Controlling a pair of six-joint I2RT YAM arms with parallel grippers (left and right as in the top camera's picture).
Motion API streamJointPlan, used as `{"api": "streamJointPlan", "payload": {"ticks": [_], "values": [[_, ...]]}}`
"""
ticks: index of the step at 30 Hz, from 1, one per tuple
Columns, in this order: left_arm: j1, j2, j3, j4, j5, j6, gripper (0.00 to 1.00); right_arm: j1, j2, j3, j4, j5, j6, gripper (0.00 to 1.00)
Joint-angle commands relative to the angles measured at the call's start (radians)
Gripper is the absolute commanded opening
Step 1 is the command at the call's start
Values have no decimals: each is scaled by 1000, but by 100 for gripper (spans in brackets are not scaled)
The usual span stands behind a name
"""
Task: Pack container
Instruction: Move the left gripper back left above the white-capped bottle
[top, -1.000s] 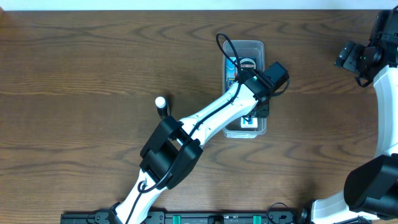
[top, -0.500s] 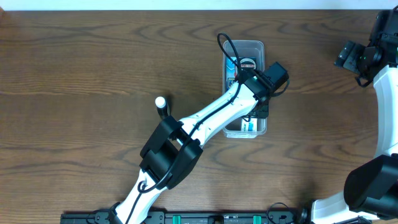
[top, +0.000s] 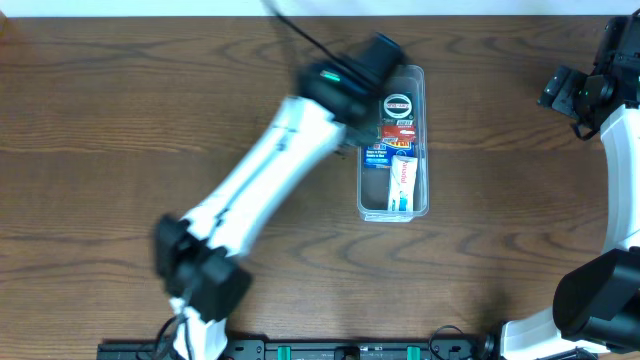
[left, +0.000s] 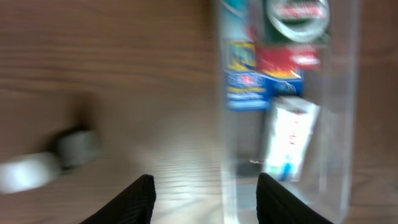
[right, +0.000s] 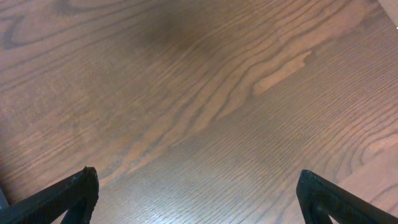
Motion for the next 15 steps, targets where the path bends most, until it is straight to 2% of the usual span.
{"api": "streamJointPlan", "payload": {"ticks": [1,8,15], "values": [[115,-52,14,-62,-35,100,53,-4,9,0,-2,11,-13,99],[315,-51,-32,-148,18,99,53,-4,9,0,-2,11,-13,99],[375,-49,-160,-121,27,135,53,-4,9,0,-2,11,-13,99]]}}
